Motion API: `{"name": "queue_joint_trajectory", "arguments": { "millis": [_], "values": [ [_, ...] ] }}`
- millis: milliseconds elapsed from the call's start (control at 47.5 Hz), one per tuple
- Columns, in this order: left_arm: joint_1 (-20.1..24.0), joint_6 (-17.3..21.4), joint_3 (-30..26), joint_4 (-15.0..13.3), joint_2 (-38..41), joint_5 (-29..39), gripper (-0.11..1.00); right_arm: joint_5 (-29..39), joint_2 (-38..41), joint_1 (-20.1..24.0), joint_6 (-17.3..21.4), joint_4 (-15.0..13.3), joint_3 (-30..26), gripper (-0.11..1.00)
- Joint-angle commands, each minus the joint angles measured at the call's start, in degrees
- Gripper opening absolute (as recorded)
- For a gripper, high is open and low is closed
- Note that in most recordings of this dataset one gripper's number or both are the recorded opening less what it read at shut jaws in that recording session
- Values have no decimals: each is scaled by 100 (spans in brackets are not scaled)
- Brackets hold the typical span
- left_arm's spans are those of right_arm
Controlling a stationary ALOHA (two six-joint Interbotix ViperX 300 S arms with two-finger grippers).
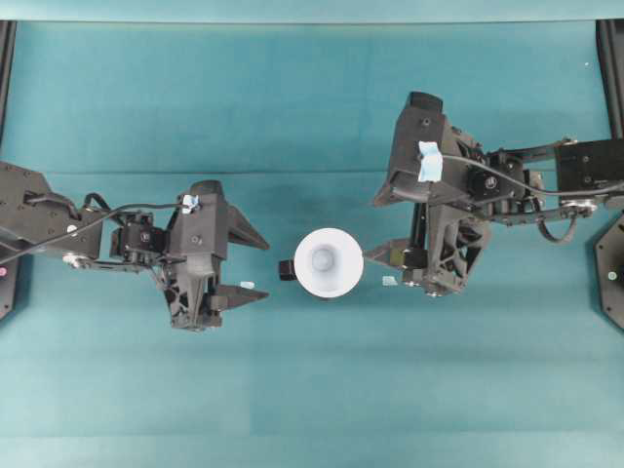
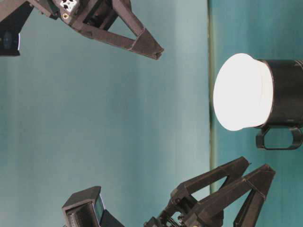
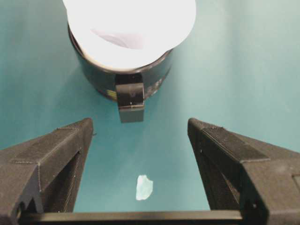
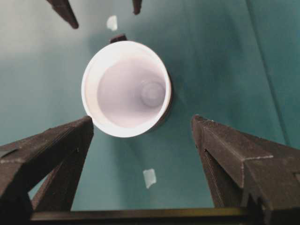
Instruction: Put the paper cup into the moved cup holder.
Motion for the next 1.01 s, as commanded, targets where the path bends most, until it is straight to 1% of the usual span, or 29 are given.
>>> {"name": "queue_joint_trajectory", "arguments": {
  "millis": [0,989],
  "values": [
    [-26,-9,-53,9,-79,-26,82,-44,-114,26,-18,-9,-44,92],
    [-26,-9,-79,0,-79,114,82,-26,-123,44,-18,-9,-35,92]
  ]
}}
